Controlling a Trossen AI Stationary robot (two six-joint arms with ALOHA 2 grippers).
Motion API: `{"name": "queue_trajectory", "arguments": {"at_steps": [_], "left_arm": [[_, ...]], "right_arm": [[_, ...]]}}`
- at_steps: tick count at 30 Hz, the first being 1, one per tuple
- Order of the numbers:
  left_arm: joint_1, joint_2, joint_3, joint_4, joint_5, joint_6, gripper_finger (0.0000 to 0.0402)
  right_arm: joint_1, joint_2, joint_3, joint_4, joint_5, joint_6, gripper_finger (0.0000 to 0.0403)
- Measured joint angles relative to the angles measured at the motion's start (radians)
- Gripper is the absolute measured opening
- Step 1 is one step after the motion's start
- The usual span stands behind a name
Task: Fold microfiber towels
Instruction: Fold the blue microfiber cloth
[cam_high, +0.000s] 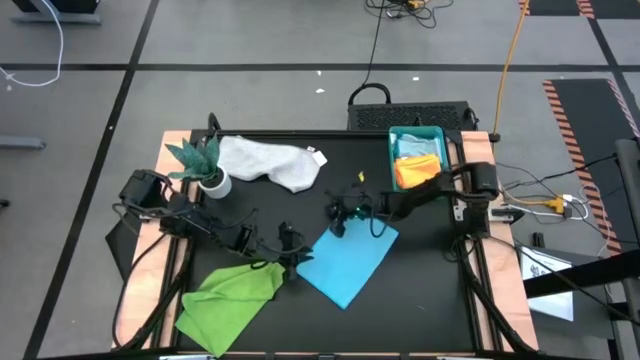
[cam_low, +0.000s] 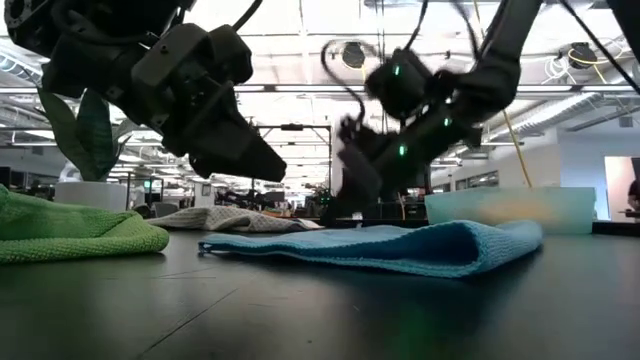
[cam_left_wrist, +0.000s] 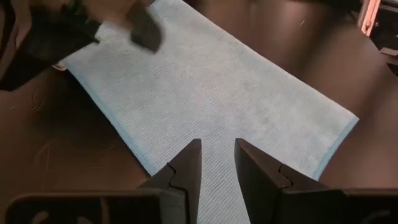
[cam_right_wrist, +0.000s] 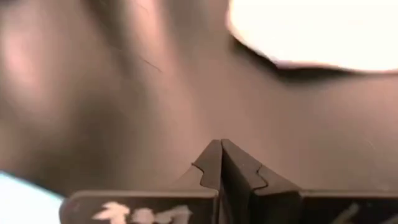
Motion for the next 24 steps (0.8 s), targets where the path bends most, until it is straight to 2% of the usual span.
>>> {"name": "queue_trajectory", "arguments": {"at_steps": [3,6,9,12,19,24], "left_arm": [[-0.013,0.000,0.000,-0.008,0.000,0.012,0.0097],[-0.024,0.000,0.000,-0.012,0.001,0.018,0.0097],[-0.029,0.000,0.000,-0.010,0.001,0.017,0.0097],[-0.032,0.000,0.000,-0.007,0.001,0.017,0.0097],[-0.030,0.000,0.000,0.047,-0.006,0.024,0.0097],[-0.031,0.000,0.005,0.104,0.001,0.063,0.0097]], "right_arm": [[0.048,-0.069,-0.006,-0.041,0.087,0.008,0.0000],[0.092,-0.154,-0.018,-0.200,0.198,0.100,0.0000],[0.119,-0.220,-0.032,-0.376,0.226,0.235,0.0000],[0.132,-0.235,-0.060,-0.460,0.267,0.328,0.0000],[0.082,-0.145,-0.109,-0.321,0.264,0.348,0.0000],[0.028,-0.032,-0.095,-0.032,0.131,0.260,0.0000]]}}
